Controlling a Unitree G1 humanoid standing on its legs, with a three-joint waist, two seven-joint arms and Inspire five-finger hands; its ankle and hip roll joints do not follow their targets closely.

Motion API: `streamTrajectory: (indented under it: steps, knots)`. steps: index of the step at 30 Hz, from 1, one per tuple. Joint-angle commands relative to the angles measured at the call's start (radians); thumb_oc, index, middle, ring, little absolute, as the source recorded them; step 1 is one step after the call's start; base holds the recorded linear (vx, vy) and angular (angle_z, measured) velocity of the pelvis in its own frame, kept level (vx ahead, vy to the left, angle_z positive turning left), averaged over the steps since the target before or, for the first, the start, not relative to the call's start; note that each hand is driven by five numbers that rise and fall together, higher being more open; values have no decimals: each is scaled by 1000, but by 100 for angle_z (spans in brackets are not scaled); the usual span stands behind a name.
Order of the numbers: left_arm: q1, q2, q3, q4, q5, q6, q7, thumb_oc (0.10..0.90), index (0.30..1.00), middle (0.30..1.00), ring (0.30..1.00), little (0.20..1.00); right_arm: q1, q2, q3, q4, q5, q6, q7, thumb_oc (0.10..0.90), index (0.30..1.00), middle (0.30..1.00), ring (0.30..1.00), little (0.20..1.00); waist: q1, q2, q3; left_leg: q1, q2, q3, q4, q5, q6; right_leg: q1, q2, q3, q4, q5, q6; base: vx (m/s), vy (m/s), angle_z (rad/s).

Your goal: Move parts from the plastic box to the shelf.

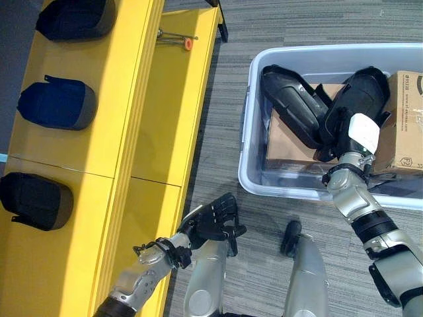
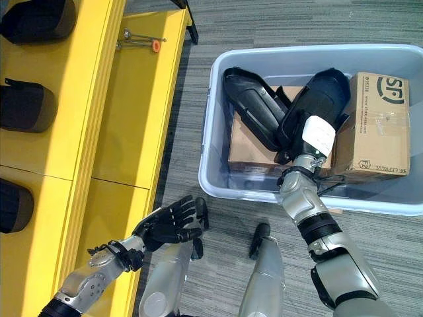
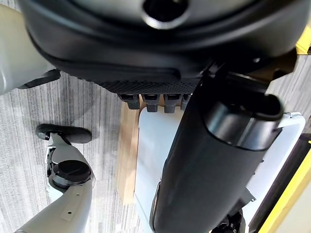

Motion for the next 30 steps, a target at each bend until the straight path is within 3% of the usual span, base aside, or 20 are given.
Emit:
streamTrajectory:
  steps: [1,6,17,23,30]
  knots:
    - [-24,-18,-6,-65,4,-59,-33,900,1000,1000,1000,1000,56,23,-28,157,164,5,128,400,300,300,300,300,18,73,16,41,-53,-11,24,-97,-13,75,31,-44,-33,15,12,0,0,0]
    - [-9,-7,4,-67,-3,-73,-55,900,1000,1000,1000,1000,81,-9,-52,112,130,-35,130,400,300,300,300,300,3,67,16,73,-50,-5,18,-103,-14,105,33,-43,-52,19,15,-7,13,-1]
    - [24,1,51,-114,-28,-51,-52,900,1000,1000,1000,1000,161,-51,-108,-143,58,-49,106,400,300,300,300,300,-37,35,16,148,-22,17,-11,-92,-10,176,64,-40,-143,75,16,-36,8,-5]
    - [44,3,77,-138,-19,-59,-47,900,1000,1000,1000,1000,251,-56,-147,-325,21,-52,139,400,300,300,300,300,-67,-13,16,225,-11,25,-8,-112,-8,260,73,-34,-188,86,21,-3,-7,-6]
    - [89,-11,96,-131,3,-51,-63,900,1000,1000,1000,1000,373,-44,-193,-434,-27,-78,169,400,300,300,300,300,-88,-60,-40,302,-4,28,-8,-132,-7,353,81,-30,-243,92,22,68,-15,-2]
